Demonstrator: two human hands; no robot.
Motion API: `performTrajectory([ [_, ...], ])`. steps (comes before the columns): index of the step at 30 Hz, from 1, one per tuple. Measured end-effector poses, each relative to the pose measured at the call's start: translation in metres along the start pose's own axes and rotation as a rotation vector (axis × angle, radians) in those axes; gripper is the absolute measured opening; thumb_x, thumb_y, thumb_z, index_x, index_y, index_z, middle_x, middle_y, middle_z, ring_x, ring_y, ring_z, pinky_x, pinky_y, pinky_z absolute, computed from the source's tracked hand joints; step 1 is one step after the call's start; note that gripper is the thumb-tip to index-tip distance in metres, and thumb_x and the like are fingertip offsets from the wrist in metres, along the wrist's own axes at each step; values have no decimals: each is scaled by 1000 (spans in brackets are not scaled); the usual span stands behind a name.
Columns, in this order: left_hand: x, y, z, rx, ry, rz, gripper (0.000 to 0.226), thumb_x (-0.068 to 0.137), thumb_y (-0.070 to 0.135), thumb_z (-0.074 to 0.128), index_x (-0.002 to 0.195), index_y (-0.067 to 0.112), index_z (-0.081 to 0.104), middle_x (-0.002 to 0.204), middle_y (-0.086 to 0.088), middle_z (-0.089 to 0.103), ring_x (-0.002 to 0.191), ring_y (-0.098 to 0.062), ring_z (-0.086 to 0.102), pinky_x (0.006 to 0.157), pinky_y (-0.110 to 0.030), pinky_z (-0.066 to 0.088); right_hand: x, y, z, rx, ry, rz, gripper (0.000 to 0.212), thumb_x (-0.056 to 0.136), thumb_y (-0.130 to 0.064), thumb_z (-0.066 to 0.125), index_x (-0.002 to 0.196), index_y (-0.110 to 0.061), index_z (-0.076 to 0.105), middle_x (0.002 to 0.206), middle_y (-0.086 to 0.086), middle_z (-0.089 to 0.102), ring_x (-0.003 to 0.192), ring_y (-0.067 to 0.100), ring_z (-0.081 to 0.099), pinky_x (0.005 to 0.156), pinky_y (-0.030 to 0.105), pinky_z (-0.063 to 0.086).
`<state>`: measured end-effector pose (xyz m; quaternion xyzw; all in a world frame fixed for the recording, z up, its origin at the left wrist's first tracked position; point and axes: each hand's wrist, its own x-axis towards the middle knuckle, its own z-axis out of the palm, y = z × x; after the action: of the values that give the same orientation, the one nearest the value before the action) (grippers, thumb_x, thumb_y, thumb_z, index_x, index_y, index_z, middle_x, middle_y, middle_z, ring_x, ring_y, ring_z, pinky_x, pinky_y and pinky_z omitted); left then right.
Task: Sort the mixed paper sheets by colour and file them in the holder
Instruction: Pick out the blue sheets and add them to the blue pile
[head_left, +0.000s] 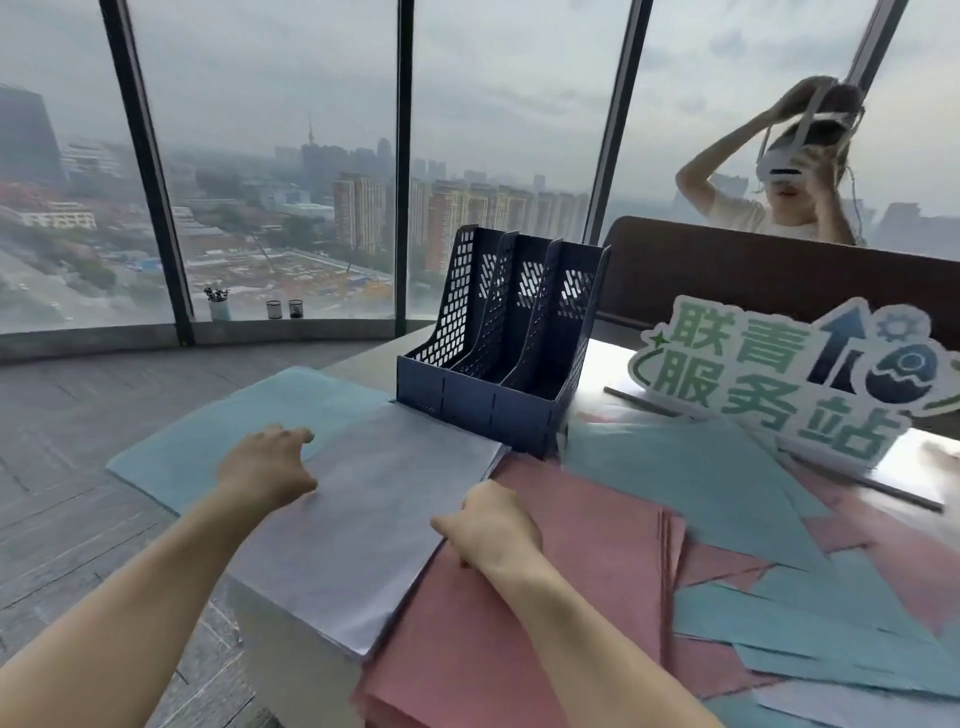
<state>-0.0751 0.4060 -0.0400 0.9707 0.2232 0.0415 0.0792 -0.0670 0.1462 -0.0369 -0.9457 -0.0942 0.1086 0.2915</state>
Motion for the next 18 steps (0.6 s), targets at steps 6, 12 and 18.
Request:
performTrajectory([
  [6, -23, 115, 9, -319, 45, 281, 37, 84, 22, 65, 122, 22, 65, 103, 0, 68, 100, -22, 61, 84, -29, 47, 3, 84, -74, -18, 258, 126, 25, 84, -42, 55, 77, -20, 63, 77, -4, 70, 81, 21, 66, 72, 29, 50],
  [12, -67, 262, 32, -428, -85, 637, 32, 85, 30, 68, 116, 24, 68, 103, 3, 70, 94, -16, 64, 84, -25, 50, -7, 229, -162, -104, 460, 458, 37, 83, -43, 59, 108, -15, 66, 109, 7, 68, 98, 28, 64, 75, 30, 46],
  [18, -100, 358, 58, -337, -188, 806, 37, 84, 33, 63, 120, 30, 65, 119, 2, 61, 110, -20, 59, 91, -29, 48, 9, 290, -196, -86, 342, 607, 73, 70, -61, 71, 126, -15, 62, 126, 8, 64, 109, 26, 64, 89, 33, 52],
])
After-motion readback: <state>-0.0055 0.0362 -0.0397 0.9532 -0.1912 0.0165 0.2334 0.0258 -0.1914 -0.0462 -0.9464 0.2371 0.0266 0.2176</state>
